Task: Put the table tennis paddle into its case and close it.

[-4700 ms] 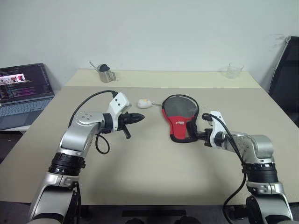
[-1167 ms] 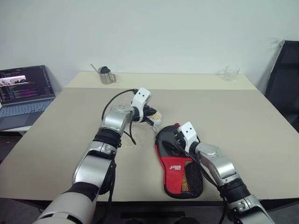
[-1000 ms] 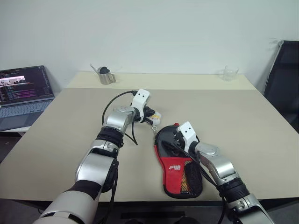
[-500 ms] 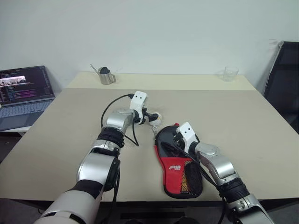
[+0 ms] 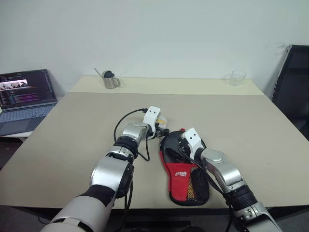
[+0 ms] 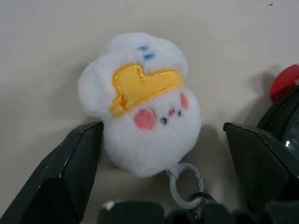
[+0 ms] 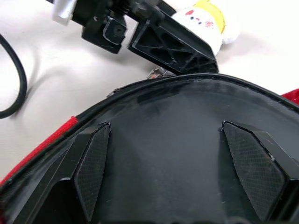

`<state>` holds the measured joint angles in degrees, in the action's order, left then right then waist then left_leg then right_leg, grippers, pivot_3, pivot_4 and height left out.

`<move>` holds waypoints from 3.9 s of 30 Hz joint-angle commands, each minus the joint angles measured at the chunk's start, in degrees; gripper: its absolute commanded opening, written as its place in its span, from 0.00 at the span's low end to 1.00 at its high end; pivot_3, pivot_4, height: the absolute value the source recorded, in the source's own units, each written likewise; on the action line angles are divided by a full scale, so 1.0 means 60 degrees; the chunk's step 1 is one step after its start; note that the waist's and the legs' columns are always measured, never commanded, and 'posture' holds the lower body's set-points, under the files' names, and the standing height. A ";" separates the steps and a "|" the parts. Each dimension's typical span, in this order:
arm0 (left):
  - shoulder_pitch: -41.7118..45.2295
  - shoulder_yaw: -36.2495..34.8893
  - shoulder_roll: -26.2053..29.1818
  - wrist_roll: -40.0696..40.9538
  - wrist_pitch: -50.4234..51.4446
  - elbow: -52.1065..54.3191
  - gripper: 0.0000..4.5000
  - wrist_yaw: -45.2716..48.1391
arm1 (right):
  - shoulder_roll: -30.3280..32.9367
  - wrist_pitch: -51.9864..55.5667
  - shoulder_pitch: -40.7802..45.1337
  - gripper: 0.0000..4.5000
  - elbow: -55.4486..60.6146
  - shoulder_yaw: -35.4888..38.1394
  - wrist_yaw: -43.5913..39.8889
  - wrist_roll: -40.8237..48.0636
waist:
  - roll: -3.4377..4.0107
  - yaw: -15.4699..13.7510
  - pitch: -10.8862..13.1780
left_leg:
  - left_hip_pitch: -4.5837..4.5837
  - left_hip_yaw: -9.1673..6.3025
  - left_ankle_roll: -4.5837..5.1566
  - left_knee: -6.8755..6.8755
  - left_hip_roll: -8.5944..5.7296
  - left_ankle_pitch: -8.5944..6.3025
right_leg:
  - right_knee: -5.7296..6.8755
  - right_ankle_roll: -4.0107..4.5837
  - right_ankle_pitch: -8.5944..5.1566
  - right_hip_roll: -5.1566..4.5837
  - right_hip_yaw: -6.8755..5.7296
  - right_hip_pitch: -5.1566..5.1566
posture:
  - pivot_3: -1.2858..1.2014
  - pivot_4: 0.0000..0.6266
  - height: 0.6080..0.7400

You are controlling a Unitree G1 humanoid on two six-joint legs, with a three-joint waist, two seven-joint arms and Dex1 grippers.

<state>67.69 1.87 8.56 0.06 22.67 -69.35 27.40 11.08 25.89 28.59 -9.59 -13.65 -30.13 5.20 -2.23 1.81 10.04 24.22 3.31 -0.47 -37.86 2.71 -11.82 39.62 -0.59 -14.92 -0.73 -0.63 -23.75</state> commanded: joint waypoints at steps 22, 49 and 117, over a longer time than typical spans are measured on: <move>0.1483 0.0673 -0.0914 -0.1572 -0.1847 -0.1050 0.00 -0.1097 | -0.0095 0.0638 -0.0438 0.93 -0.0018 -0.0445 -0.0022 -0.0214 | -0.0002 0.0005 -0.0001 | -0.0071 0.0013 -0.0001 0.0135 -0.0005 0.0000 | -0.0124 -0.0009 0.0003 -0.0016 0.0002 0.0063 | 0.52 0.24 1.00; 0.1947 0.2581 -0.2753 -0.4475 -0.3716 -0.1569 0.00 -0.3272 | -0.0003 0.1786 -0.1224 0.93 0.1441 -0.0677 -0.0069 -0.0267 | -0.0003 -0.0023 0.0001 | -0.0052 0.0010 0.0000 0.0154 -0.0007 -0.0003 | -0.0146 -0.0028 -0.0014 -0.0053 -0.0005 0.0054 | 0.52 0.24 1.00; -0.1557 0.0392 0.1744 0.0287 -0.0923 0.5816 0.98 0.7643 | 0.4486 0.1958 0.1916 0.93 0.0885 0.2951 -0.2084 0.1961 | 0.0036 0.0046 0.0017 | 0.0072 0.0022 -0.0004 0.0143 0.0000 -0.0004 | -0.0106 -0.0009 -0.0025 -0.0028 0.0008 -0.0087 | 0.52 0.24 1.00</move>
<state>62.34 2.04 20.23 1.28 12.97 -41.96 75.34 38.81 38.27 36.92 -1.10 0.80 -46.86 17.44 -2.01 2.09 10.15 24.58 3.44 -0.49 -36.97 2.73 -11.84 39.01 -0.64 -15.07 -0.96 -0.52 -24.21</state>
